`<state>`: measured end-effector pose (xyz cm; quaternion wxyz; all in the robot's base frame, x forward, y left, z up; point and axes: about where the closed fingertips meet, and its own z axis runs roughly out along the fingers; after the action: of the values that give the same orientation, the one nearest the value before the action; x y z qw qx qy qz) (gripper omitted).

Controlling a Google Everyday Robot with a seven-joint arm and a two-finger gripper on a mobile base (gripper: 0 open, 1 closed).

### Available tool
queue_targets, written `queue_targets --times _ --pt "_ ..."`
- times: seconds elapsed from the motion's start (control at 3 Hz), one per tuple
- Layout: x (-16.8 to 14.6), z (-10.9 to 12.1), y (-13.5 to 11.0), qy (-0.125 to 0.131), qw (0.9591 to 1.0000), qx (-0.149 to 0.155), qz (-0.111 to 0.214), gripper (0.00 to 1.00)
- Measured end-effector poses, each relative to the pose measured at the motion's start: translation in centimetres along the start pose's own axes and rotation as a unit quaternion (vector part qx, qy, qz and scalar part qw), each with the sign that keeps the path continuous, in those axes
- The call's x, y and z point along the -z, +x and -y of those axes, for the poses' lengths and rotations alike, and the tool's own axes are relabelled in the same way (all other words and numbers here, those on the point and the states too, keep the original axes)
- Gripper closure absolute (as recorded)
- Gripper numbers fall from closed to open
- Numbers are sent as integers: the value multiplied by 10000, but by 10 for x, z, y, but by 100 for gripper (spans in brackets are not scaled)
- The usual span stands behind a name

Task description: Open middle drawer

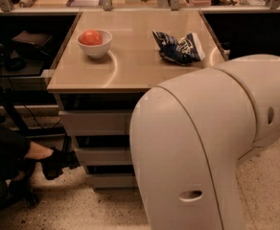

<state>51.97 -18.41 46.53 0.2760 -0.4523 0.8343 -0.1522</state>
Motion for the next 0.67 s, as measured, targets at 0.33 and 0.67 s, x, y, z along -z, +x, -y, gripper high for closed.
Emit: queue_targets --times 0.33,0.67 --pt "-17 11 -22 108 9994 173 262 0" --pt "-39 34 -90 195 9941 480 950 0"
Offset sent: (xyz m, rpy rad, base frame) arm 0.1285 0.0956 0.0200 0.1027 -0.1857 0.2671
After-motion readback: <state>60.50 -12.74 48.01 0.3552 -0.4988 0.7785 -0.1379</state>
